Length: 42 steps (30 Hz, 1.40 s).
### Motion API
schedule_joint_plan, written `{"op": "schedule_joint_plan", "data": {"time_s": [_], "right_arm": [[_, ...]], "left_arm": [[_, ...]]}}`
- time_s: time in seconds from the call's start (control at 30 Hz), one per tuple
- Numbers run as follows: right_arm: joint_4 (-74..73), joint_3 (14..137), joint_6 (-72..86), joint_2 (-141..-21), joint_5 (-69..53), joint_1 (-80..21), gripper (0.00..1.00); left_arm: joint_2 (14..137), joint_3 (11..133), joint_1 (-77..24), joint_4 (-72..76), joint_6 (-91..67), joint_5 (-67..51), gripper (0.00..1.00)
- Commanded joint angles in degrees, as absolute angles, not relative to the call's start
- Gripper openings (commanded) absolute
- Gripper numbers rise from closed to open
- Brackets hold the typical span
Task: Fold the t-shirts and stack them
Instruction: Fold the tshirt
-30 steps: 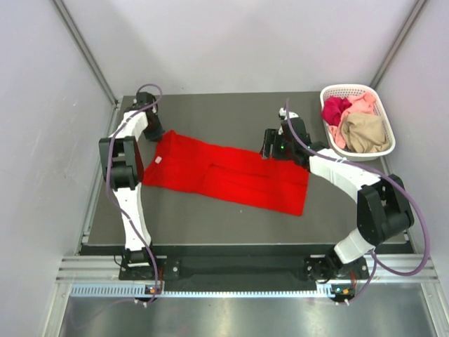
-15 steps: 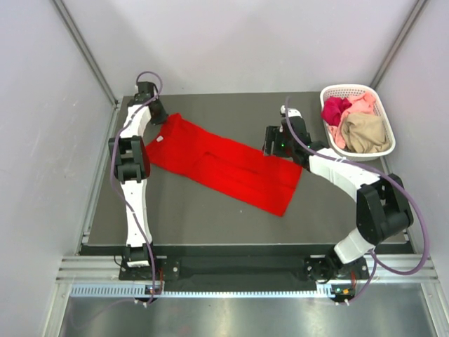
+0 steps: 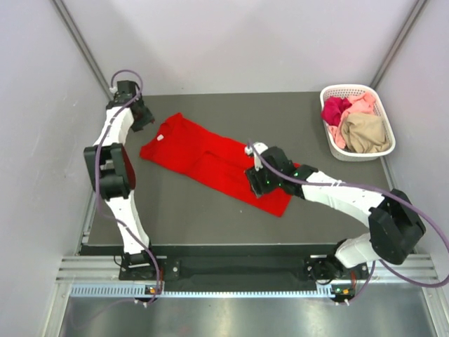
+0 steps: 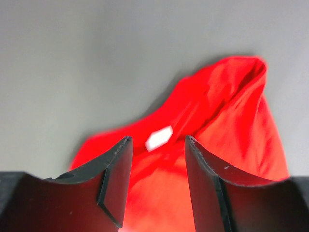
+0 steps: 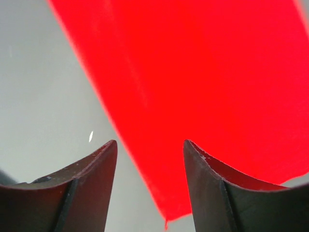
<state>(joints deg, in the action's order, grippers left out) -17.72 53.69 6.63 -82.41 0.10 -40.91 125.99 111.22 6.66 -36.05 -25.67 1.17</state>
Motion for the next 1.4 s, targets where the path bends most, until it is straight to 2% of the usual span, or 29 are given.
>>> {"op": "schedule_joint_plan", "data": {"time_s": [0.0,0.03,0.23,0.4,0.53,0.57,0.63,0.7,1.0,1.17,1.33,1.37], "right_arm": [[-19.6,50.2,3.8,-78.8,4.6,-45.1,0.57],[-20.7,49.7,4.3,-78.8,6.2,-46.8,0.57],[-21.6,47.1,-1.5,-79.3,14.8,-53.1,0.60],[-21.3,46.9,-4.2,-80.6,15.7,-53.7,0.59],[-24.0,49.3,-7.5,-83.6,15.6,-54.1,0.56],[-24.6,49.7,-8.2,-84.4,15.8,-54.1,0.56],[-26.7,51.1,-9.5,-86.8,15.7,-54.3,0.42],[-28.5,52.0,-10.0,-87.6,15.6,-54.4,0.39],[-35.2,53.6,-11.9,-89.6,14.7,-55.5,0.51],[-36.8,54.0,-12.9,-91.2,12.1,-56.7,0.51],[-37.4,54.1,-13.3,-91.8,11.1,-57.1,0.40],[-37.4,54.1,-13.2,-92.1,11.8,-57.1,0.38]], "left_arm": [[114.4,102.2,7.2,-36.7,-27.2,9.6,0.52],[112.0,96.8,7.5,-35.9,-28.3,9.2,0.51],[107.5,82.0,10.6,-31.3,-31.8,1.8,0.52],[111.4,82.2,13.3,-32.2,-32.9,-4.7,0.52],[113.6,83.6,13.8,-32.7,-32.9,-4.5,0.52],[113.7,83.6,13.9,-32.7,-33.0,-4.3,0.52],[114.1,83.4,14.1,-32.2,-33.1,-4.2,0.52],[114.3,83.3,14.1,-31.8,-33.1,-4.0,0.51],[116.3,84.5,14.3,-30.8,-32.9,-4.0,0.47],[116.8,85.2,14.3,-30.3,-33.0,-4.7,0.36],[116.5,85.3,14.4,-29.9,-32.9,-4.3,0.25],[116.5,85.4,14.3,-29.8,-32.8,-4.1,0.21]]}}
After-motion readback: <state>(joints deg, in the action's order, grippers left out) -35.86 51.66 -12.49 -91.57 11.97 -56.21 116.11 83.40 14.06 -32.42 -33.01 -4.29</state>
